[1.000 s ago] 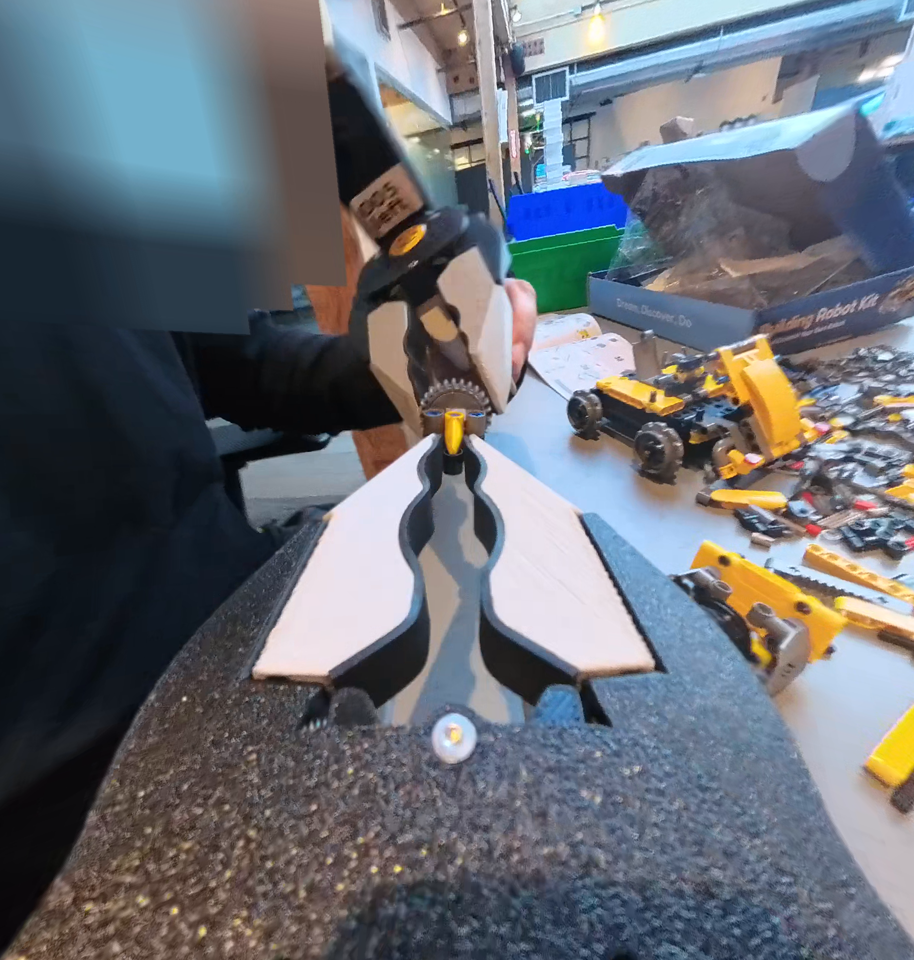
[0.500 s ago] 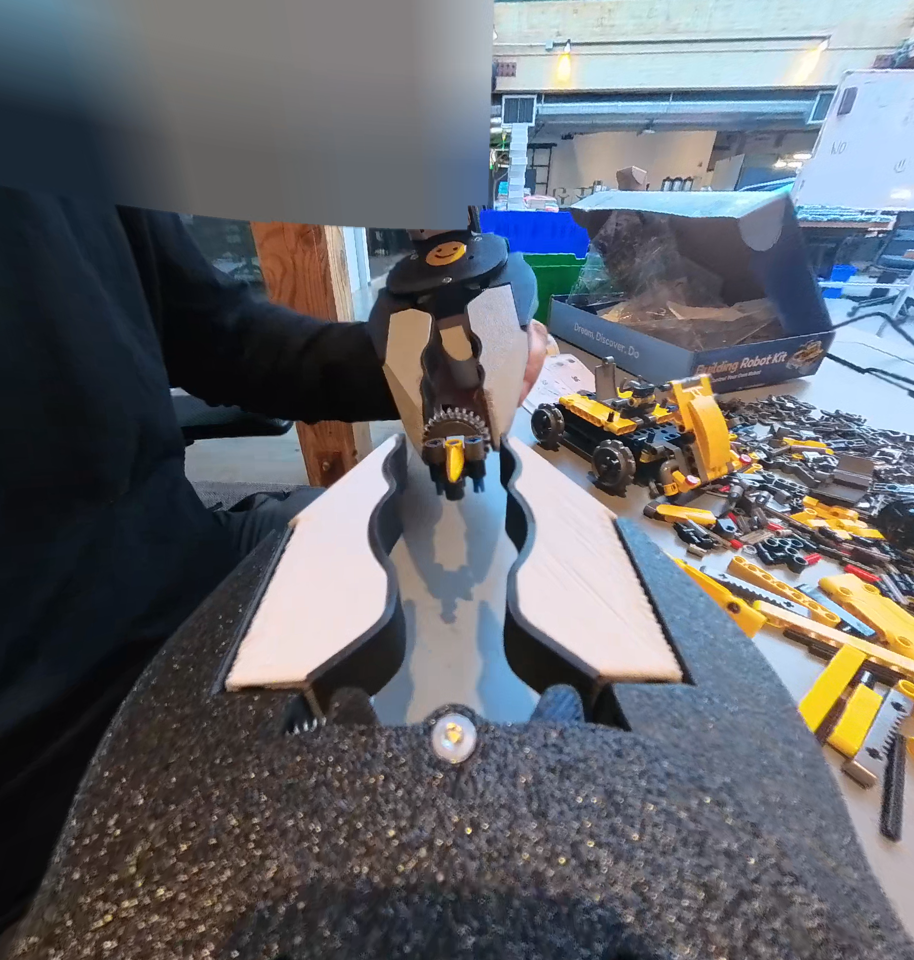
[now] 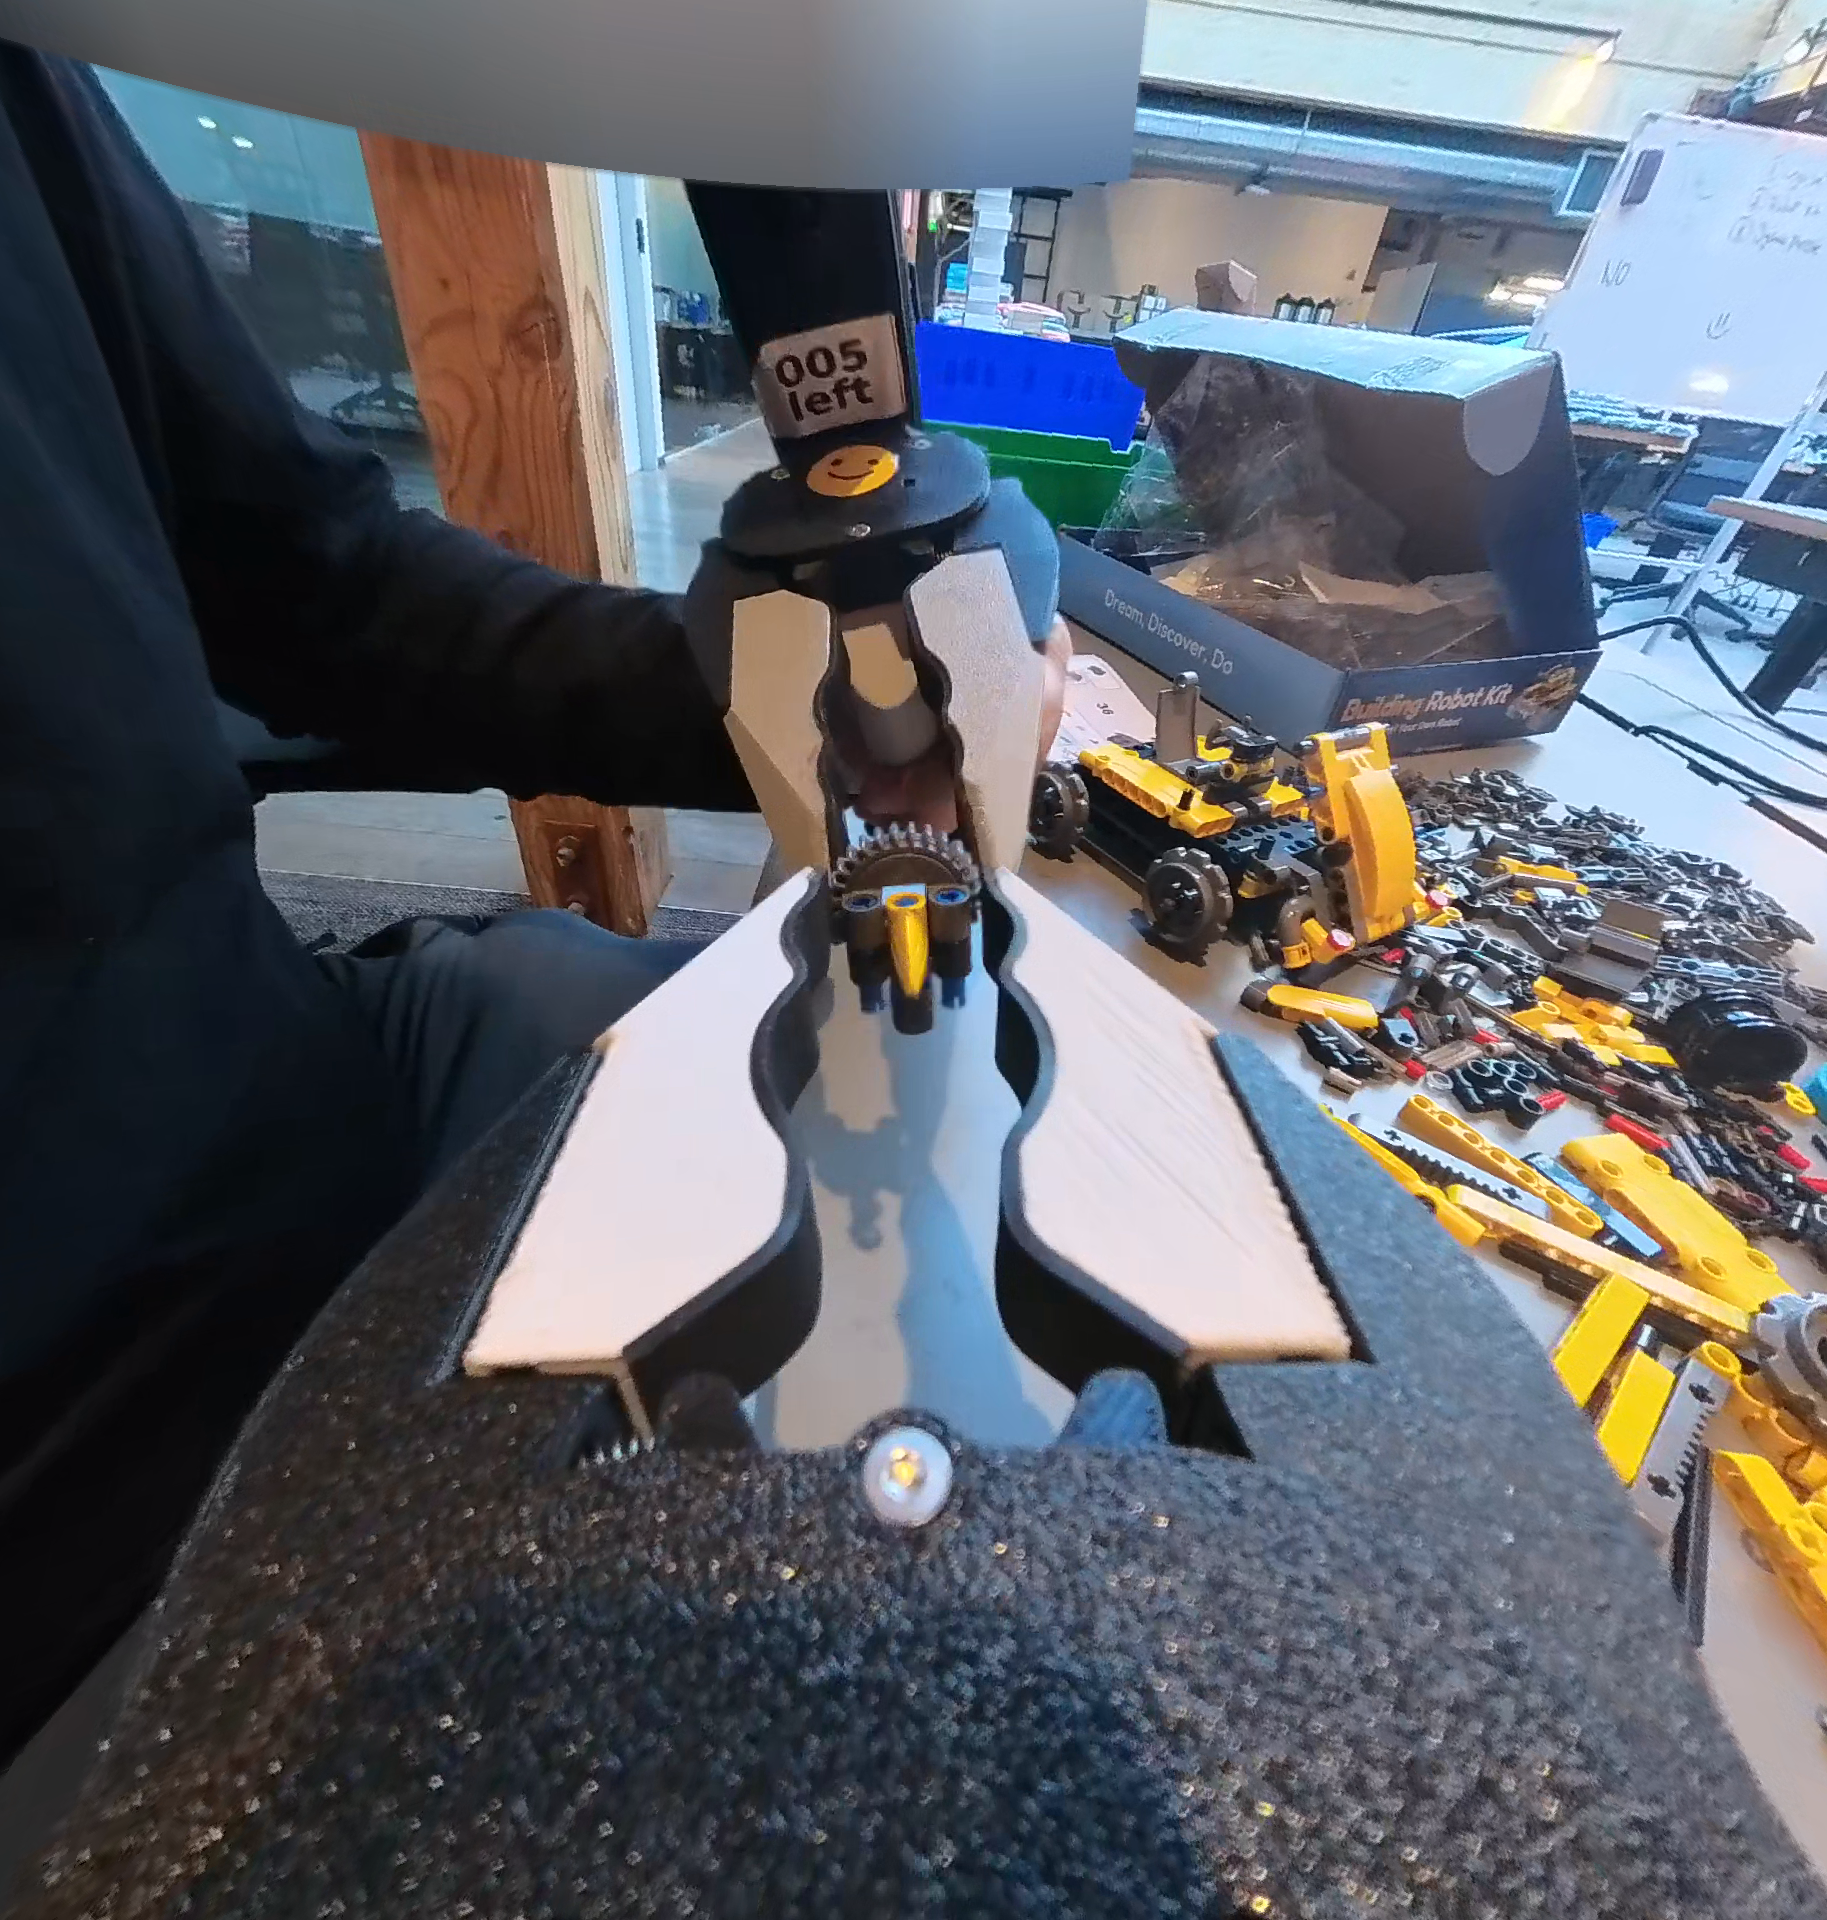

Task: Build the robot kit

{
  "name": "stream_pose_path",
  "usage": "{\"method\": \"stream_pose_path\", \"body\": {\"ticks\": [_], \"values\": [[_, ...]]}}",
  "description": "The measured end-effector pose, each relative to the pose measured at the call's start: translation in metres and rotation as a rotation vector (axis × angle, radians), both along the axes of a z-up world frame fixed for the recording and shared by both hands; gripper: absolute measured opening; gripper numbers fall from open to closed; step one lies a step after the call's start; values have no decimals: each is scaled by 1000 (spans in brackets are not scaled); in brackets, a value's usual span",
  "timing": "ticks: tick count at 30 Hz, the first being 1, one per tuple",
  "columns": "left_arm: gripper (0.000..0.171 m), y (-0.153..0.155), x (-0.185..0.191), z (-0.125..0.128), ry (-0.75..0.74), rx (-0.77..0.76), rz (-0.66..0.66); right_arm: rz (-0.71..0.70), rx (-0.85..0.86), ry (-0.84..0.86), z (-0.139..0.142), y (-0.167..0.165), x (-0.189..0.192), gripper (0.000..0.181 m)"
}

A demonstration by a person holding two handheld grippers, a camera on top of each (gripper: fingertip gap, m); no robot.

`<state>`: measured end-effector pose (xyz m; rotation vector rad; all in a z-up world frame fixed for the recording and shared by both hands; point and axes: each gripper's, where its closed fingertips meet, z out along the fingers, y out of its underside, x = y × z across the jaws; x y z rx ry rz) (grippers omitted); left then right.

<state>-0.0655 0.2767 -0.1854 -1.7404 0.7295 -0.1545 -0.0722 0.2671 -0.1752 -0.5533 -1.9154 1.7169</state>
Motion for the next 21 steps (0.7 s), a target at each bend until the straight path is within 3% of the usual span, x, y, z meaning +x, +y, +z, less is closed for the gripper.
{"method": "stream_pose_path", "body": {"ticks": [18,21], "values": [[24,9,-3,-6,-122,-72,-4,-82,73,35,-5,9,-5,28],[32,12,-6,0,-159,-80,9,-128,28,34,0,18,-10,28]]}}
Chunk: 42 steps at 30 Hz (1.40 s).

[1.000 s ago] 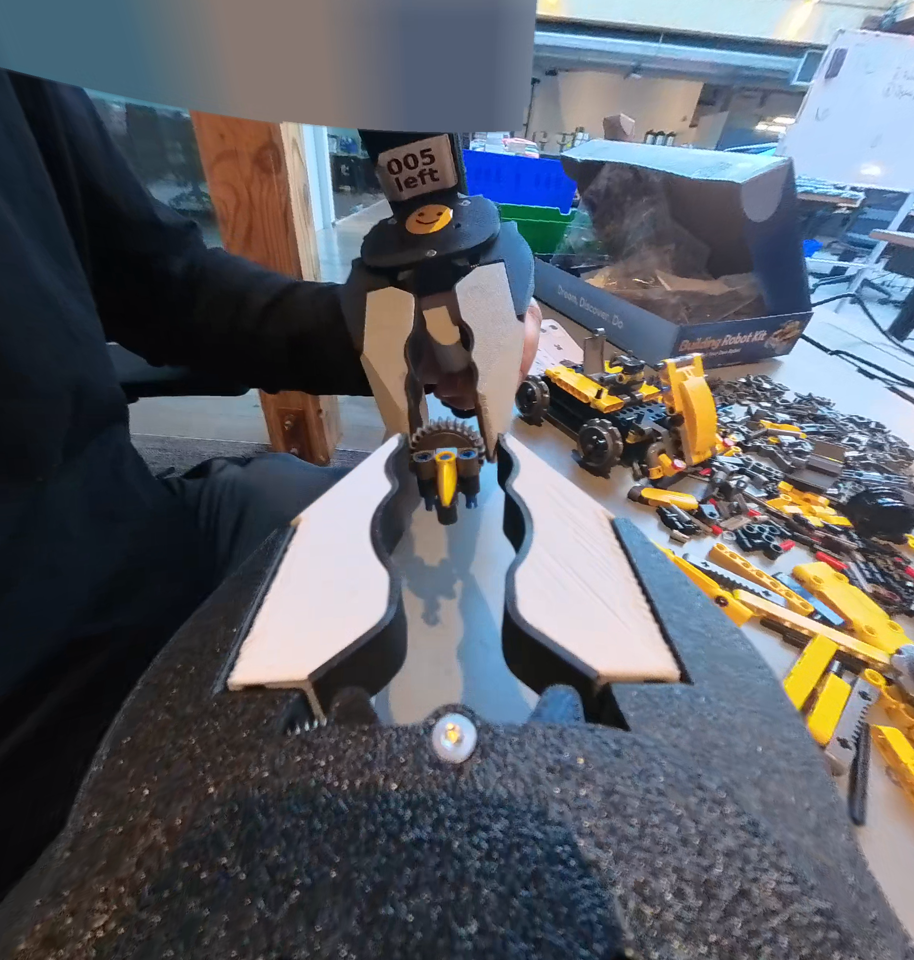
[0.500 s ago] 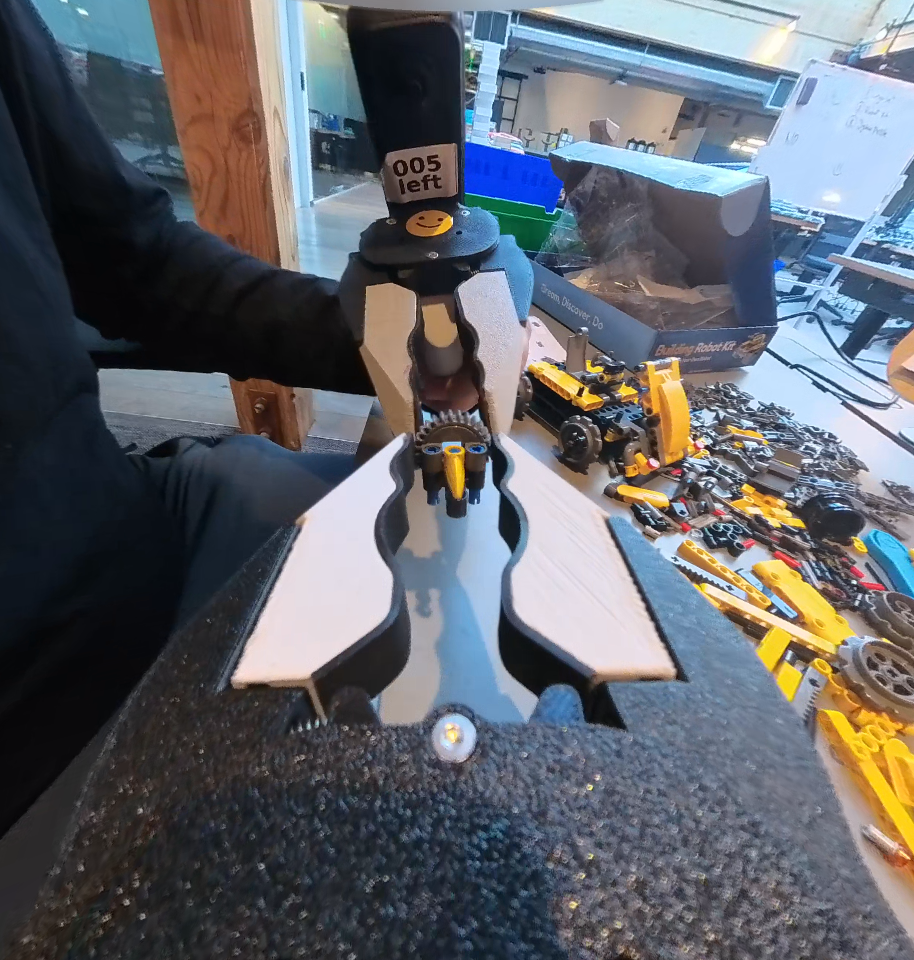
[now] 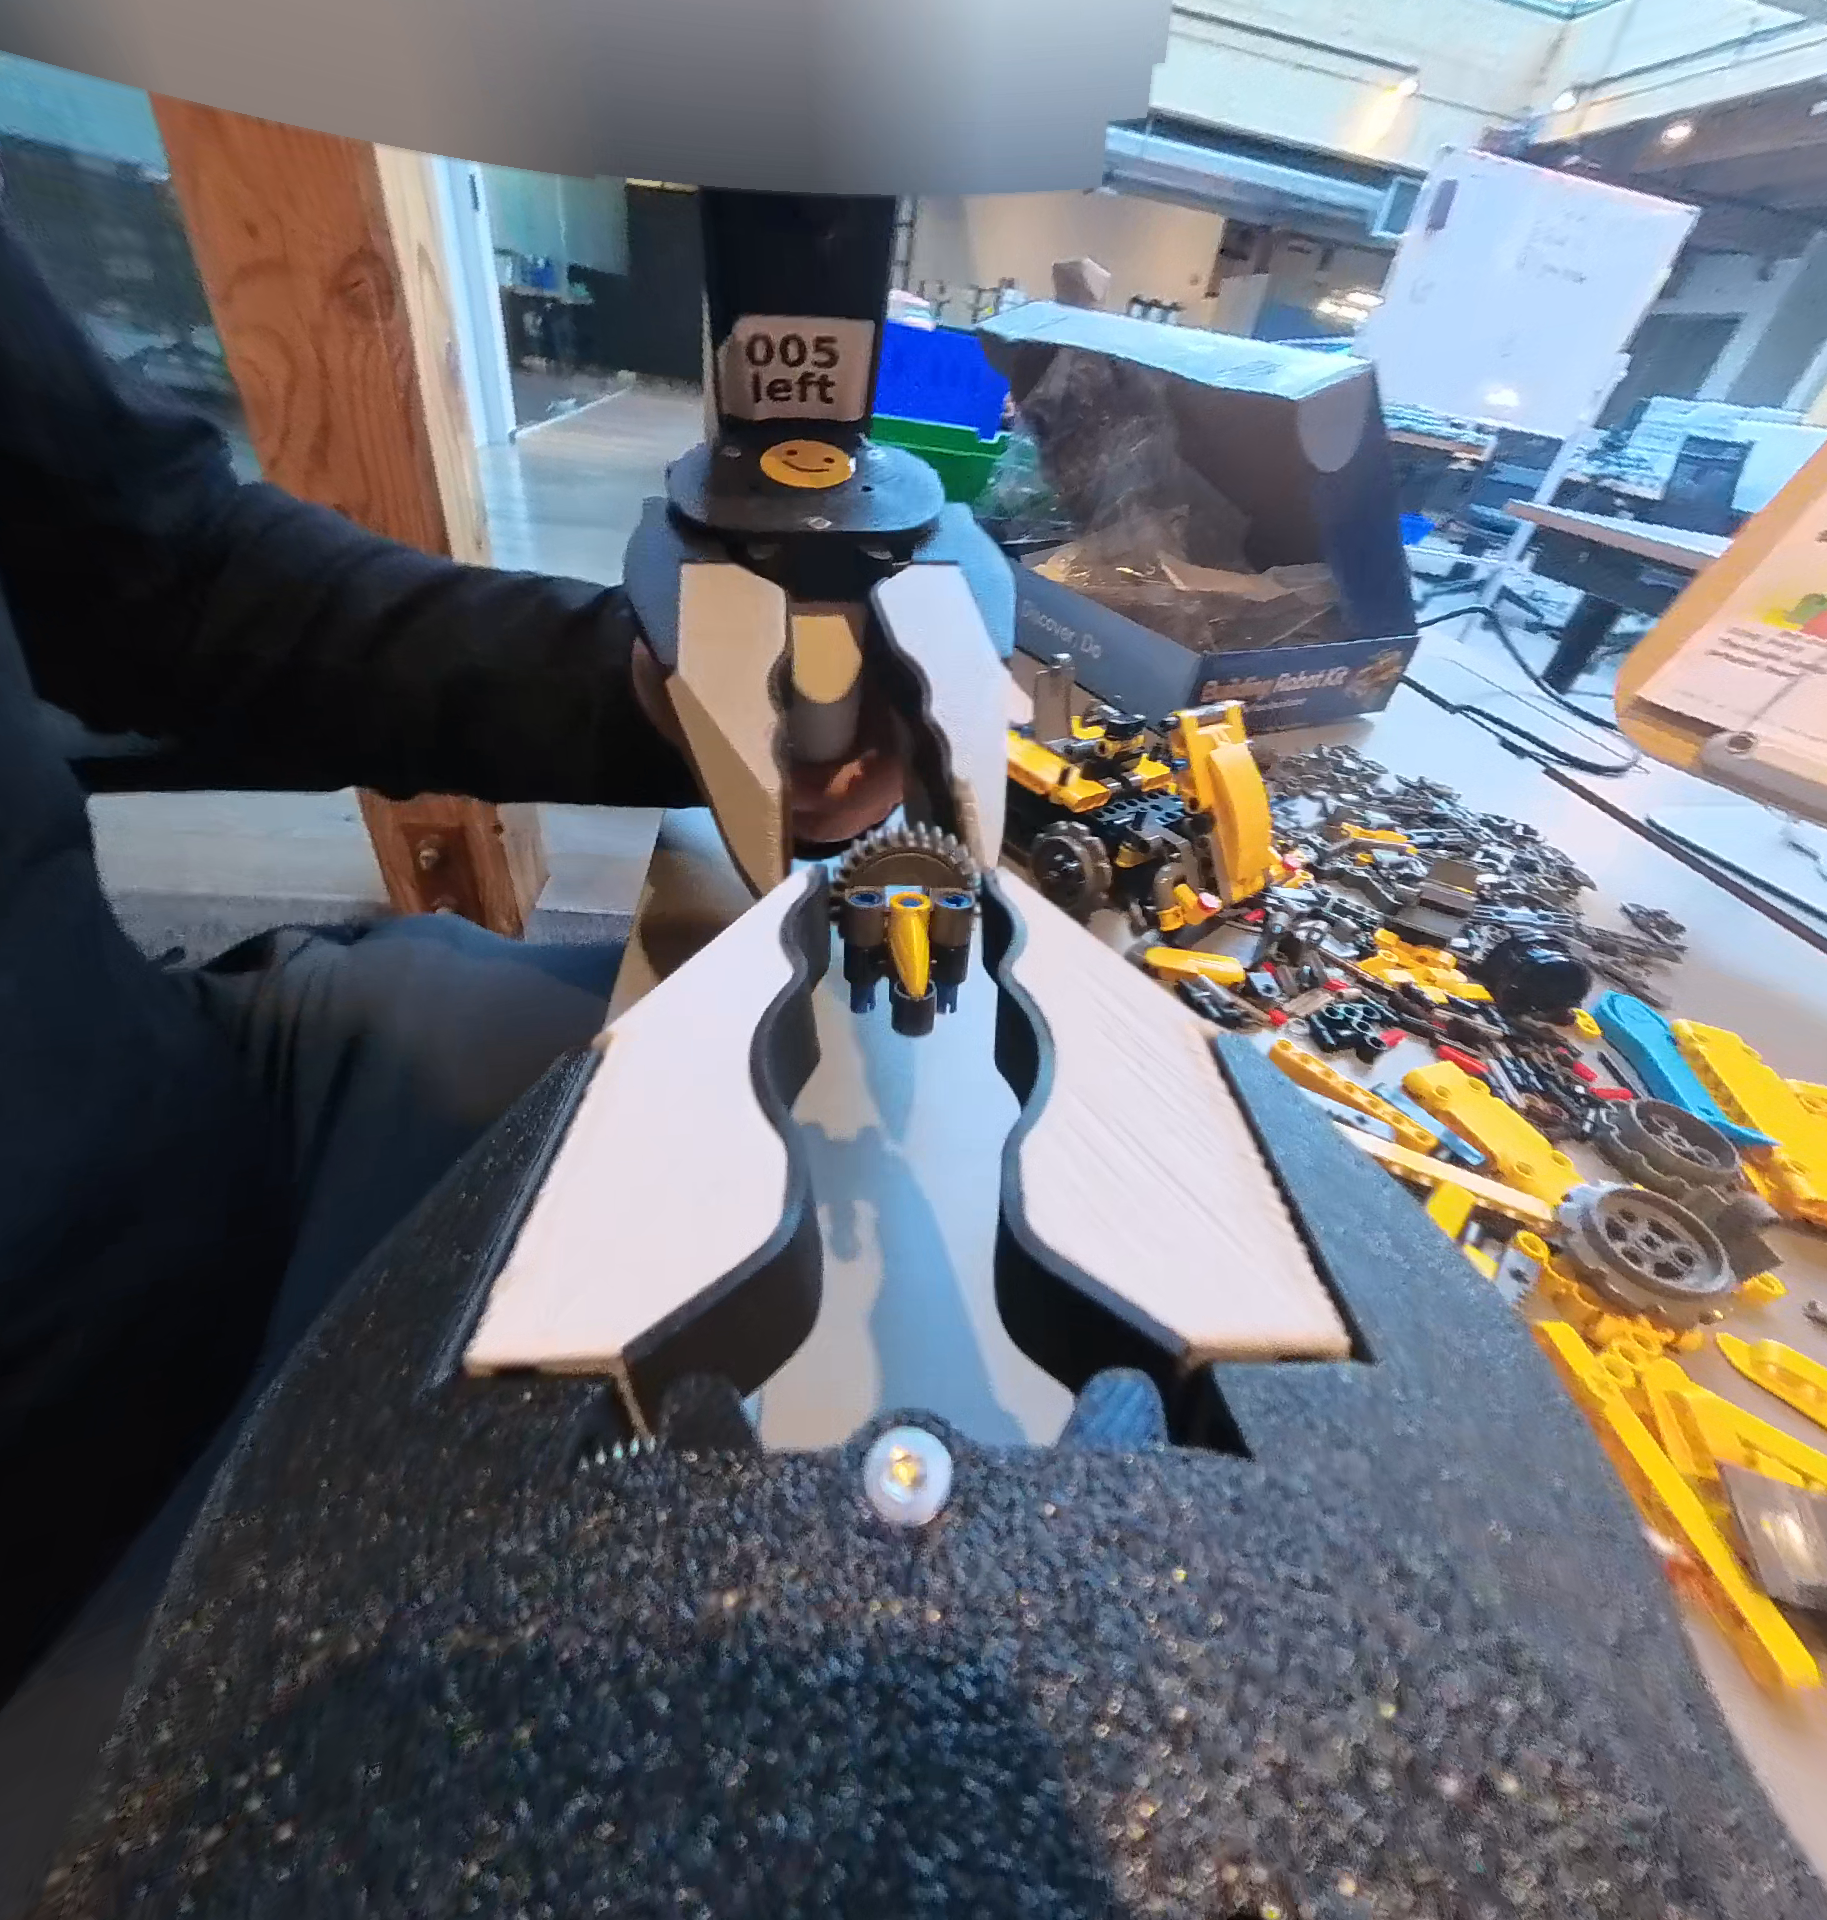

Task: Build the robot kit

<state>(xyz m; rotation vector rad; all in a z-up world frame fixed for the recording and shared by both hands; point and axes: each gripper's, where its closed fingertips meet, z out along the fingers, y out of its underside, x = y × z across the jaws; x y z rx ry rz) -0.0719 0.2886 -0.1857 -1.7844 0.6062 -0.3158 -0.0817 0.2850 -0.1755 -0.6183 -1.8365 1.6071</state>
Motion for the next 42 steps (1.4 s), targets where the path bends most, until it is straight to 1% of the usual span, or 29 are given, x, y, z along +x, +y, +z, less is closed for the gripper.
{"method": "stream_pose_path", "body": {"ticks": [2,3,5,6,9,12,15,17,20,23,24,27,30,34,38,39,41,42], "values": [[38,3,-6,1,-31,-22,34,-44,-35,-7,3,10,-4,28],[40,7,-13,-2,-44,-45,74,-71,-54,-11,4,16,-7,28],[42,16,-33,-12,-67,-119,197,-147,-90,-14,7,32,-14,28],[47,19,-38,-17,-76,-152,221,-192,-107,-16,8,41,-17,28],[47,26,-43,-23,-51,-195,229,-304,-180,-25,12,69,-24,28],[45,38,-43,-20,-32,-236,173,-343,-237,-34,15,83,-26,28],[48,47,-46,-26,-21,-303,127,-343,-224,-32,14,82,-27,28],[50,50,-43,-30,-60,-368,85,-345,-189,-23,13,79,-27,28],[51,54,-45,-40,-79,-433,78,-344,-155,-16,11,76,-26,28],[52,54,-48,-55,-74,-490,83,-346,-166,-16,12,78,-25,28],[49,57,-49,-54,-90,-476,88,-347,-175,-18,12,79,-24,28],[49,57,-48,-52,-113,-481,78,-349,-192,-20,13,81,-23,28],[49,56,-45,-46,-99,-461,75,-350,-195,-19,13,82,-22,28],[52,58,-53,-41,-62,-433,115,-348,-188,-18,13,81,-22,28],[58,54,-45,-52,-130,-526,59,-346,-177,-18,12,79,-23,28],[55,53,-43,-51,-134,-523,46,-346,-177,-18,12,79,-23,28],[60,51,-48,-60,-73,-560,74,-346,-181,-19,12,80,-23,28],[60,52,-49,-59,-59,-545,87,-346,-182,-19,12,80,-23,28]]}}
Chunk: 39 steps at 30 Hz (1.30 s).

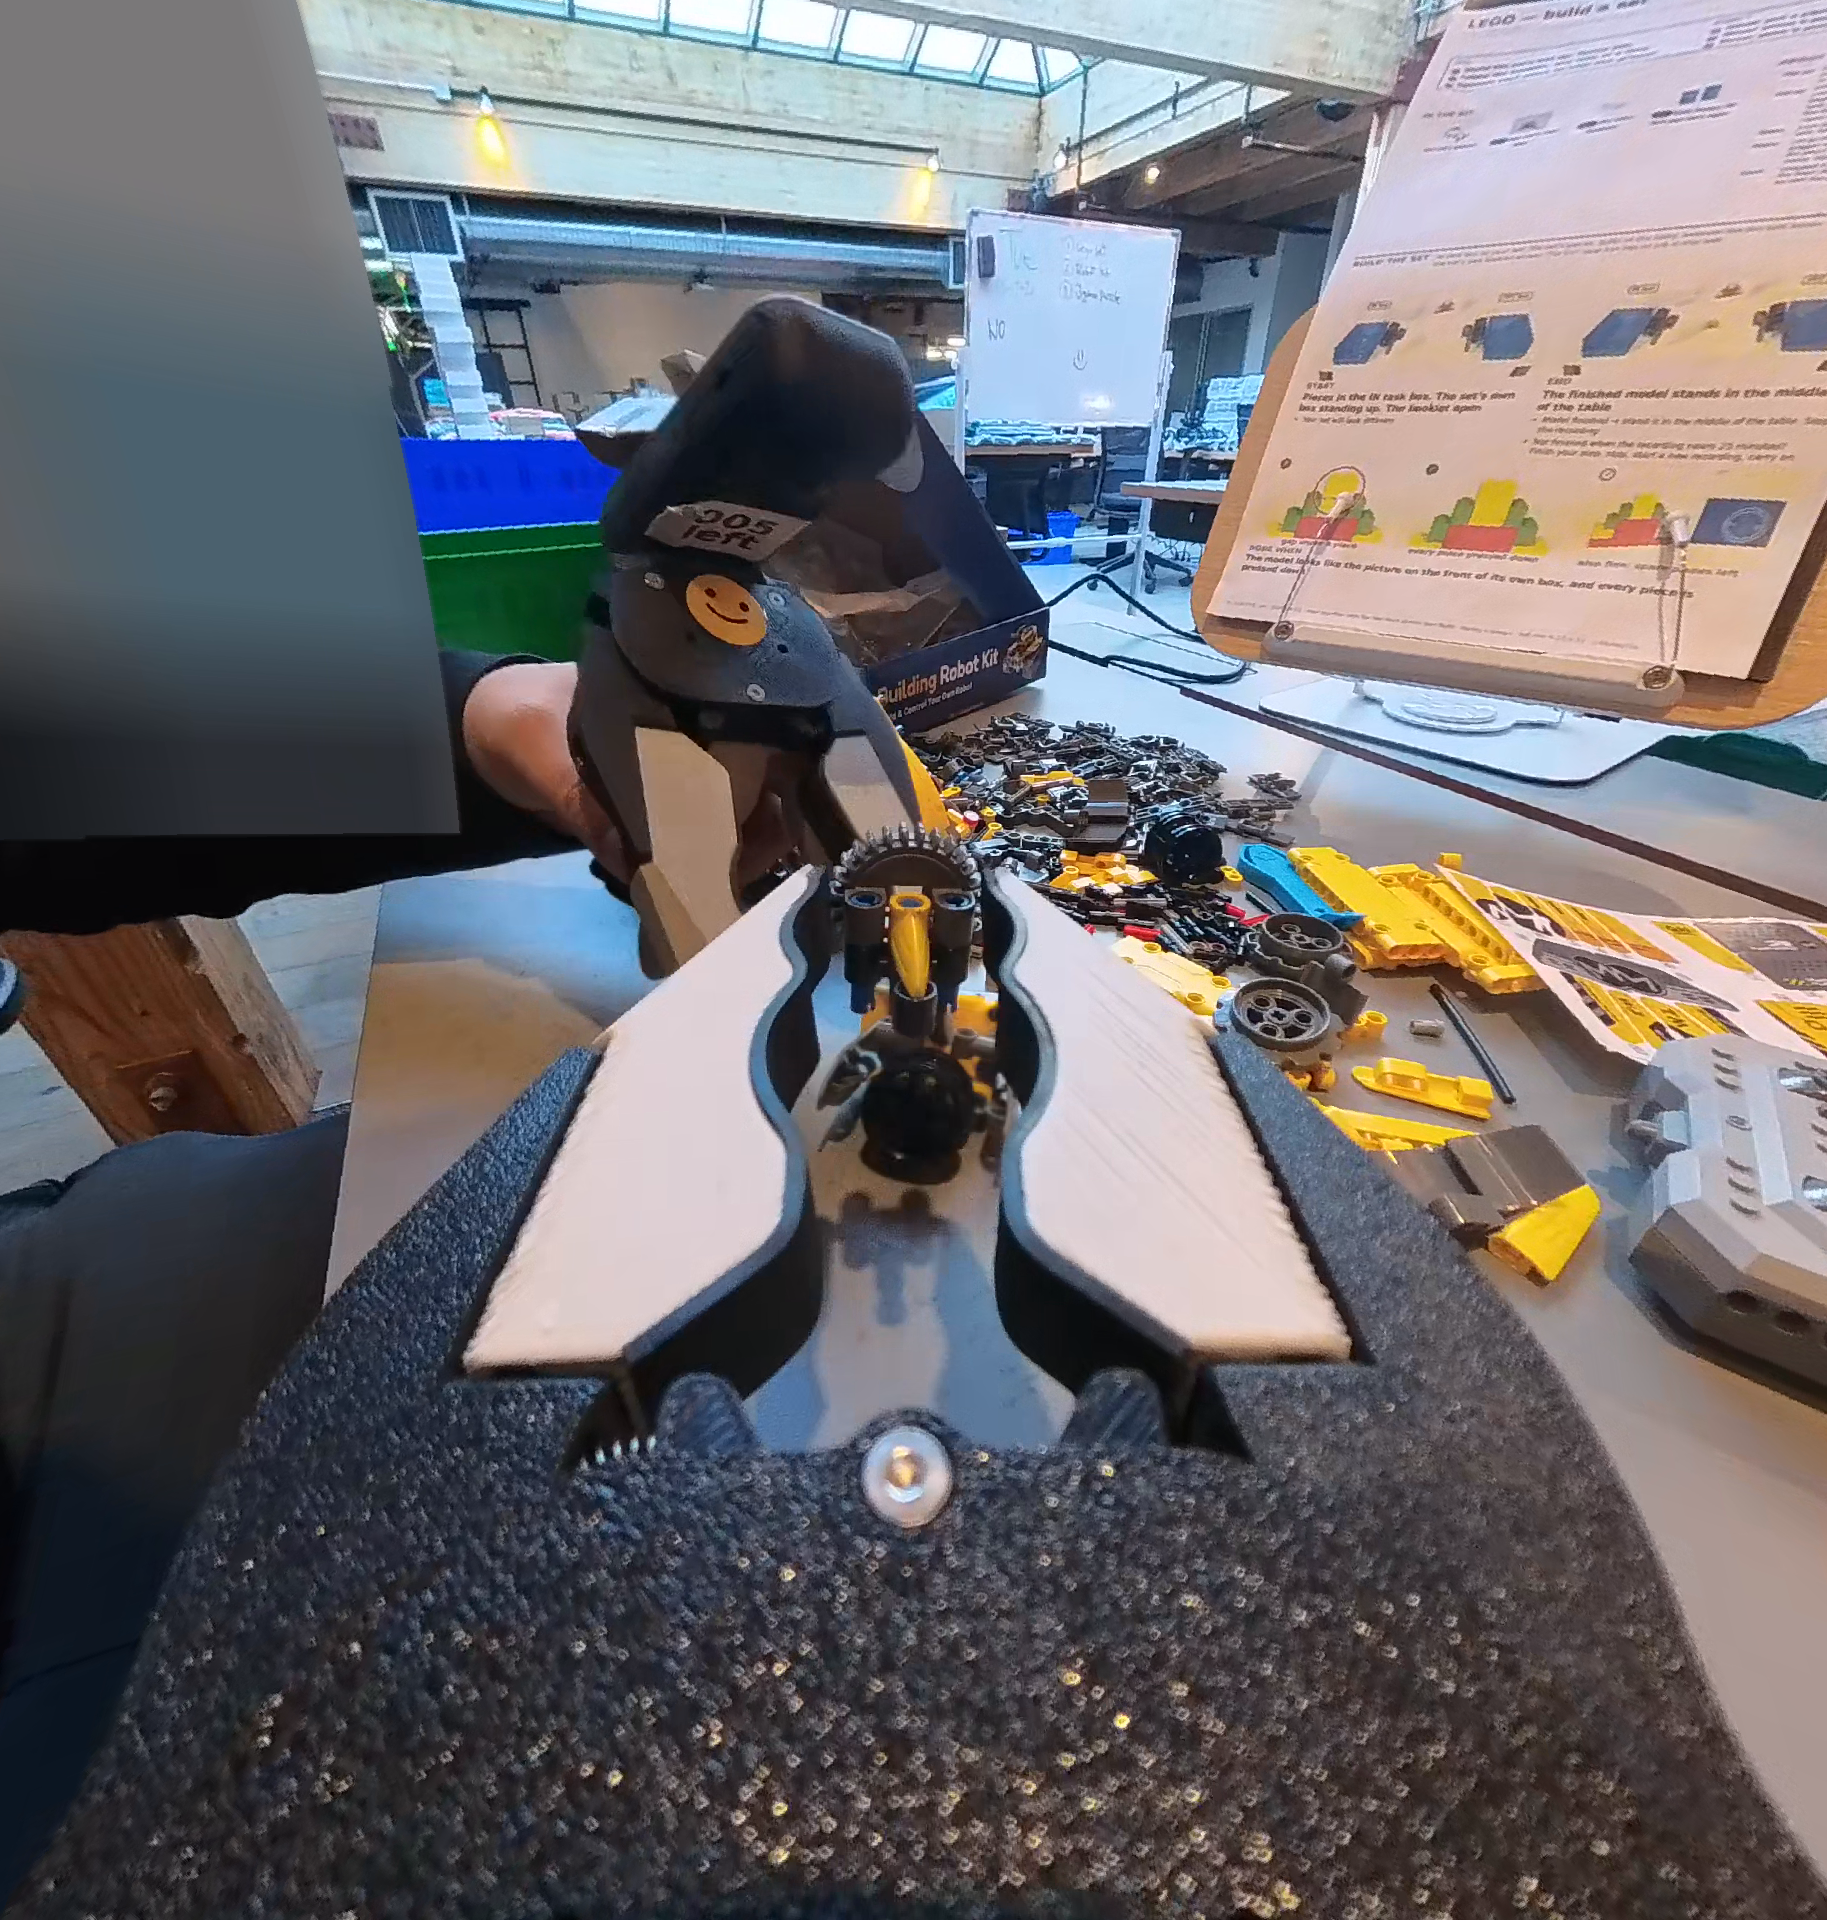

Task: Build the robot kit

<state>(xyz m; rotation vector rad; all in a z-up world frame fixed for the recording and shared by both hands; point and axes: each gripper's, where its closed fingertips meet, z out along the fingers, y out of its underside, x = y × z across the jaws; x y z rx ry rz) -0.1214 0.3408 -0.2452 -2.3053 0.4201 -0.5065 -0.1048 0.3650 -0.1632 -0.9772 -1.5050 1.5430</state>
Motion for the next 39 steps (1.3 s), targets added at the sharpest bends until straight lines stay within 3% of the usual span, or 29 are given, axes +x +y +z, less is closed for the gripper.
{"method": "stream_pose_path", "body": {"ticks": [8,10,12,14,16,18,25,31,39], "values": [[70,5,-1,11,-13,44,32,4,4,3,0,-1,0,28],[82,6,-4,22,-11,90,95,3,-2,6,1,0,1,28],[82,5,-19,24,33,107,230,4,-8,7,1,0,1,28],[76,-4,-39,7,123,35,357,6,-12,8,2,0,1,28],[63,-13,-49,-8,200,-14,402,12,-19,4,1,0,1,28],[44,-17,-44,-14,186,-23,380,14,-28,-8,0,-1,0,28],[8,-9,-34,-18,65,28,369,61,-109,-62,-2,-2,-3,28],[6,-22,-13,-21,62,34,328,116,-312,-180,-8,3,-3,28],[5,-56,23,-7,-28,65,165,116,-246,-344,-19,-43,7,28]]}}
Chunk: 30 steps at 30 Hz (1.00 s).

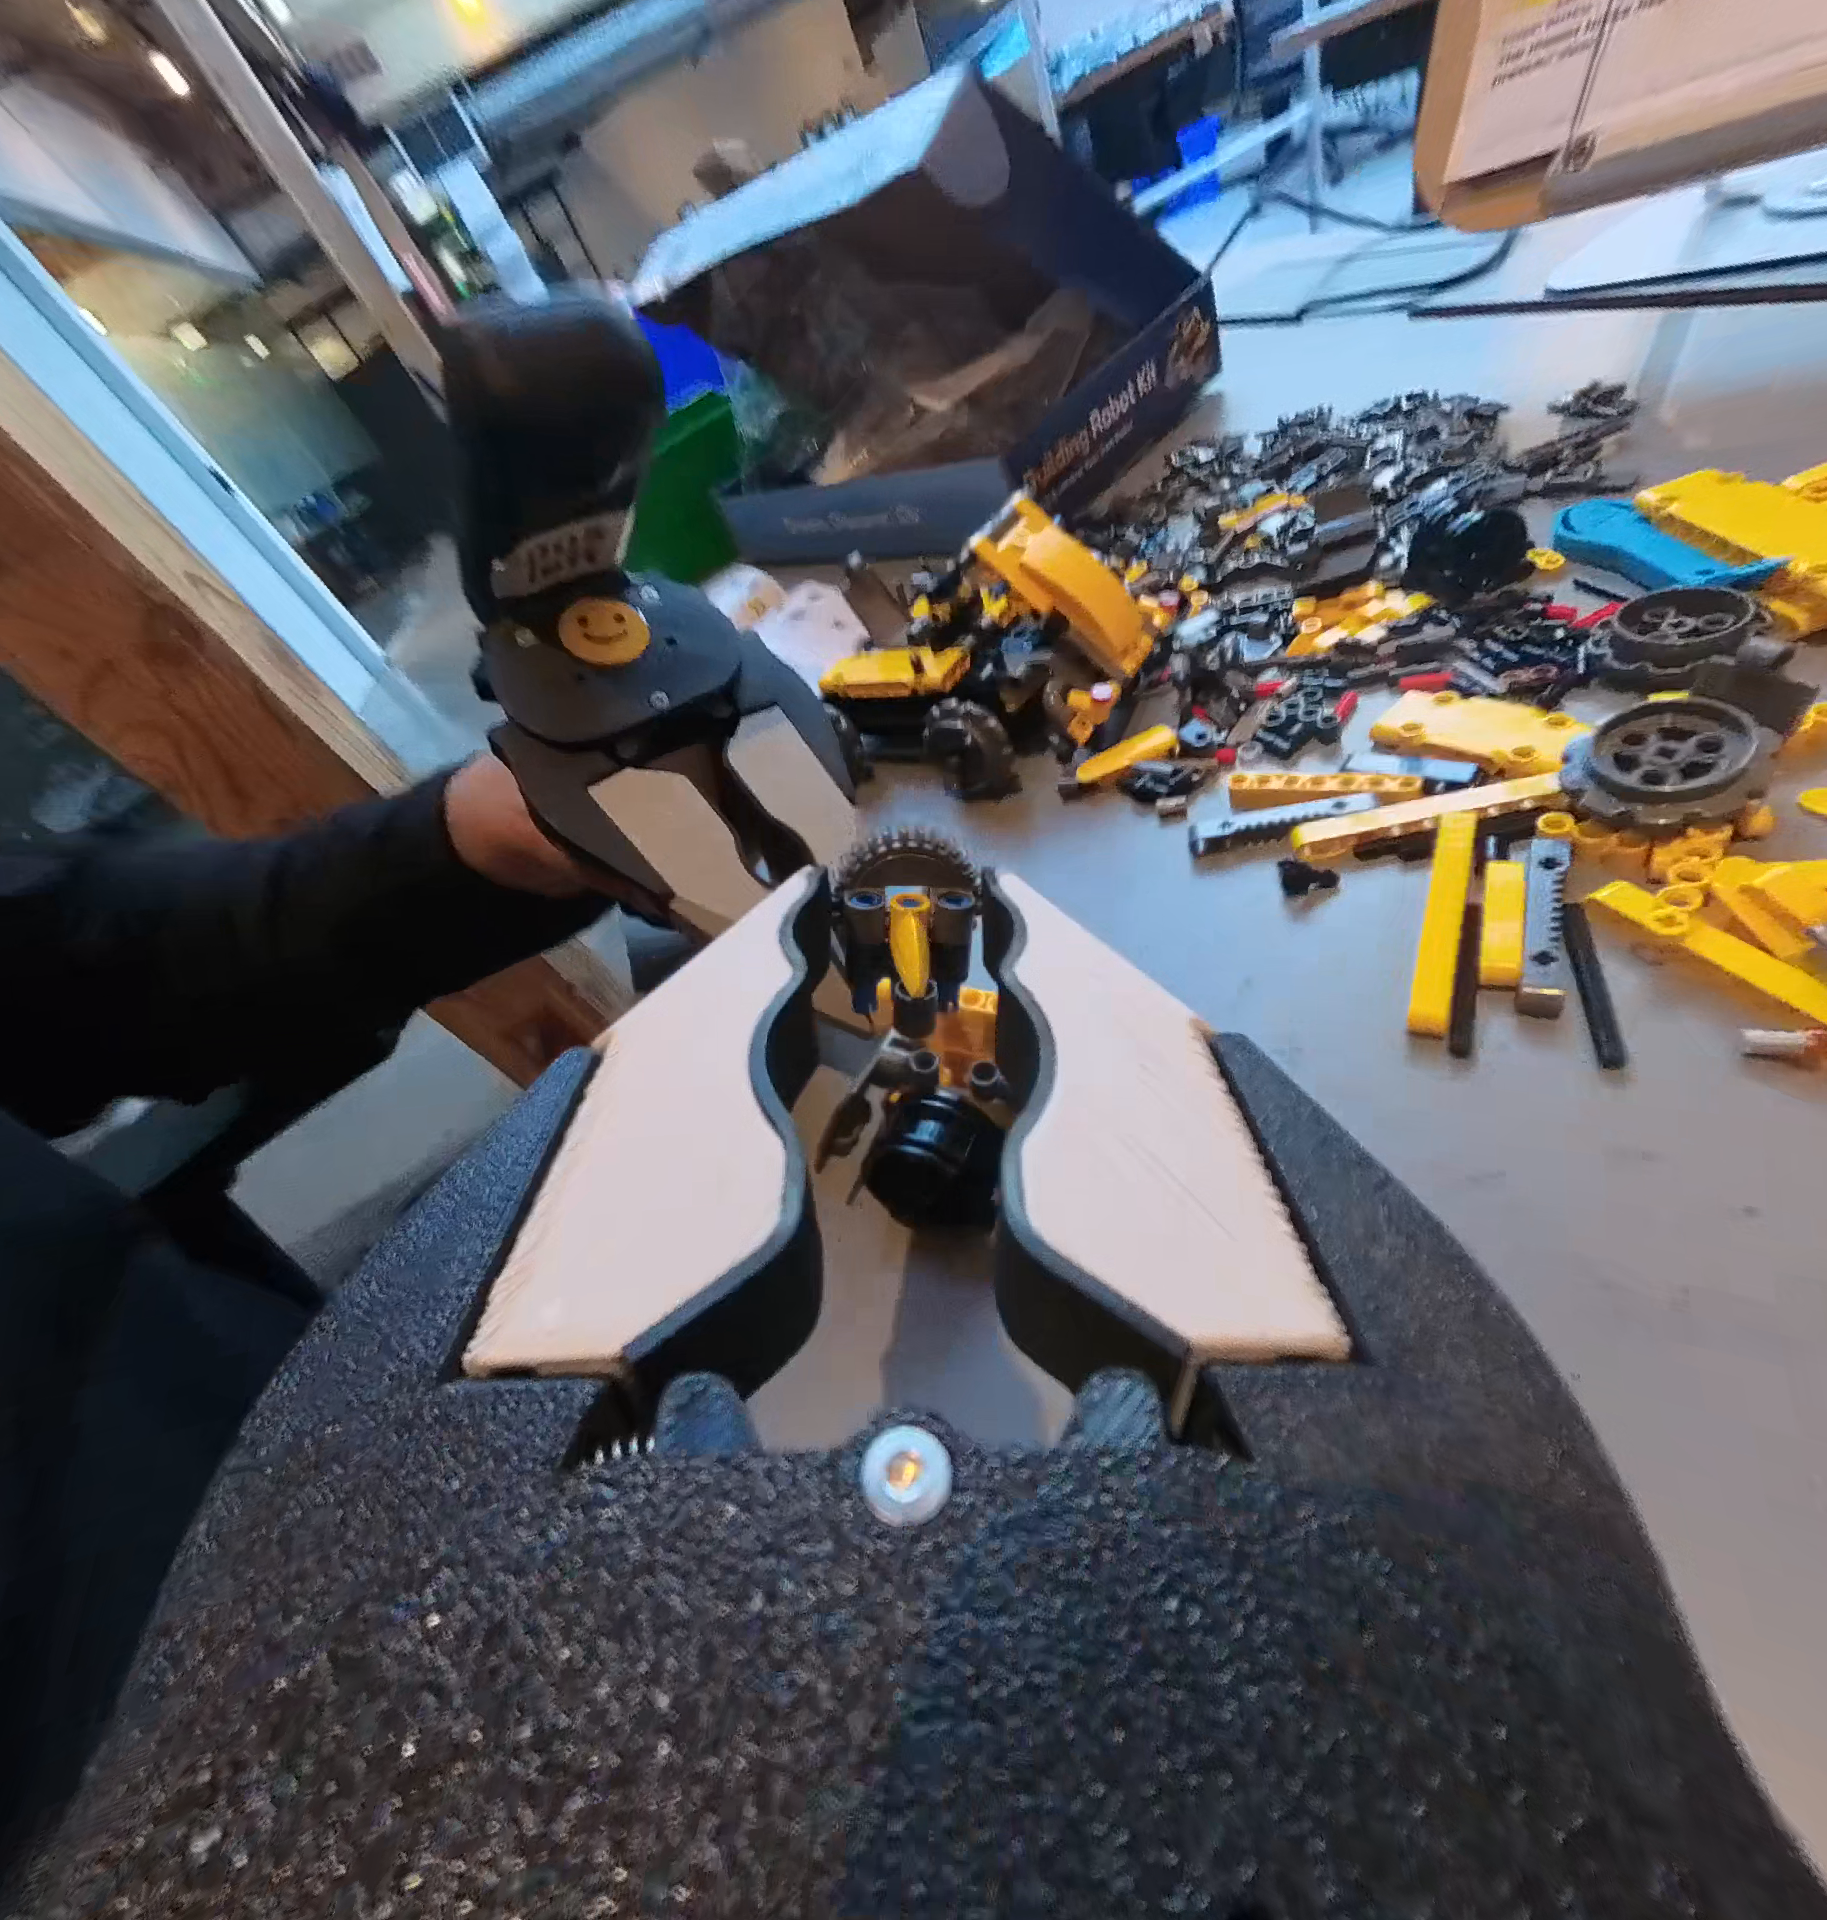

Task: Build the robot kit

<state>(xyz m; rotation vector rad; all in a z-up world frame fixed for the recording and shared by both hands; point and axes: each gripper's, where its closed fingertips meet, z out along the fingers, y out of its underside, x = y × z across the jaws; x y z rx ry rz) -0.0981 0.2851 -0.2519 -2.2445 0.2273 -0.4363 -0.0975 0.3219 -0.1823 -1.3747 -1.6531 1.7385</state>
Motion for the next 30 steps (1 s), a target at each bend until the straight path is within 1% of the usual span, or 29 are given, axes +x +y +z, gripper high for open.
{"method": "stream_pose_path", "body": {"ticks": [2,3,6,8,10,12,14,16,18,21,23,26,30], "values": [[5,-2,5,0,-26,7,-11,-10,88,-40,-10,-9,1,28],[10,-5,10,-1,-41,4,-28,-25,118,-55,-13,-11,2,28],[17,-15,24,-3,-55,7,-96,-63,126,-77,-18,-11,6,28],[21,-21,28,-1,-54,33,-129,-31,129,-52,-18,-15,11,28],[27,-23,22,4,-33,67,-129,36,158,-2,-16,-20,16,28],[40,-19,8,7,46,111,-120,99,233,42,-16,-21,18,28],[60,-10,-4,3,158,141,-125,147,298,90,-14,-20,16,28],[71,0,-6,-5,234,128,-171,192,336,100,-17,-21,13,28],[82,7,-1,-14,271,93,-249,216,354,66,-25,-20,8,28],[83,12,7,-22,270,51,-345,230,353,7,-36,-19,5,28],[77,14,11,-25,251,29,-386,234,338,0,-36,-18,4,28],[63,17,14,-25,217,19,-415,217,307,-14,-35,-14,1,28],[63,20,17,-23,152,5,-435,225,314,-41,-39,-17,1,28]]}}
